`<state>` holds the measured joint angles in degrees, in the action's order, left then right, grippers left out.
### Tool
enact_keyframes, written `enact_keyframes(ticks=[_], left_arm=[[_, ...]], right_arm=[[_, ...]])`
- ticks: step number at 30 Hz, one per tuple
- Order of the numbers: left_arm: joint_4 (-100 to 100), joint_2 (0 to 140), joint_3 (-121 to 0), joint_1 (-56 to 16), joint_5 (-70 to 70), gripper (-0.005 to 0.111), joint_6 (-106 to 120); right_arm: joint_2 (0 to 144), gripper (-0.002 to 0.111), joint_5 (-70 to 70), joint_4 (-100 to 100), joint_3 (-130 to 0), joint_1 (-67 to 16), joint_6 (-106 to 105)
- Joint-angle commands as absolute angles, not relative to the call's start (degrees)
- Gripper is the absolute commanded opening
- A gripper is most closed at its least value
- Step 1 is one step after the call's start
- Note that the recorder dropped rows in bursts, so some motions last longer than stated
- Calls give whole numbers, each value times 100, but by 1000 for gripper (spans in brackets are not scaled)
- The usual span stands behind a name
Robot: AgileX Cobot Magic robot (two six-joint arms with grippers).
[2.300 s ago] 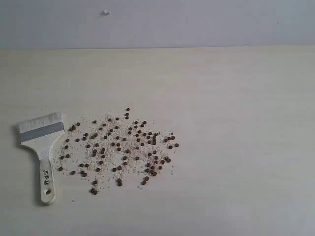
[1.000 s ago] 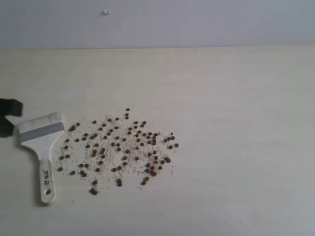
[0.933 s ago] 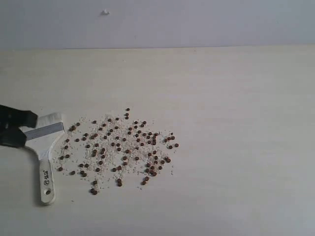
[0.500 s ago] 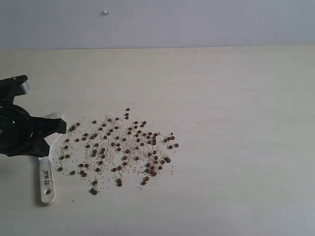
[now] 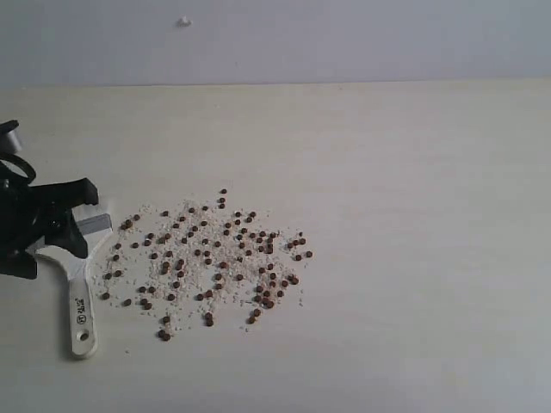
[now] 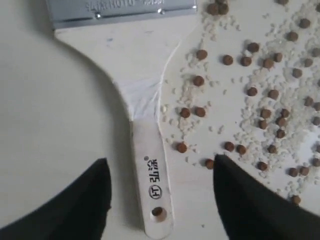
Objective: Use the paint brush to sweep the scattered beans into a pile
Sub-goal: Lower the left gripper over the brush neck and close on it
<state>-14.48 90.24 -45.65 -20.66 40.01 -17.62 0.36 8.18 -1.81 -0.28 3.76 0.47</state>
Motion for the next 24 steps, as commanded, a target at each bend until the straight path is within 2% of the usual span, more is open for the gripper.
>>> enact_keyframes(ticks=[1,24], left_arm=[[-1441,9486,-4617,-2063,3698,64,-1899],[-1135,10287,-4617,-2063,3423,63,-2321]], right_arm=[[0,0,756,-182,0,365,32],[0,0,756,-167,0,365,32]])
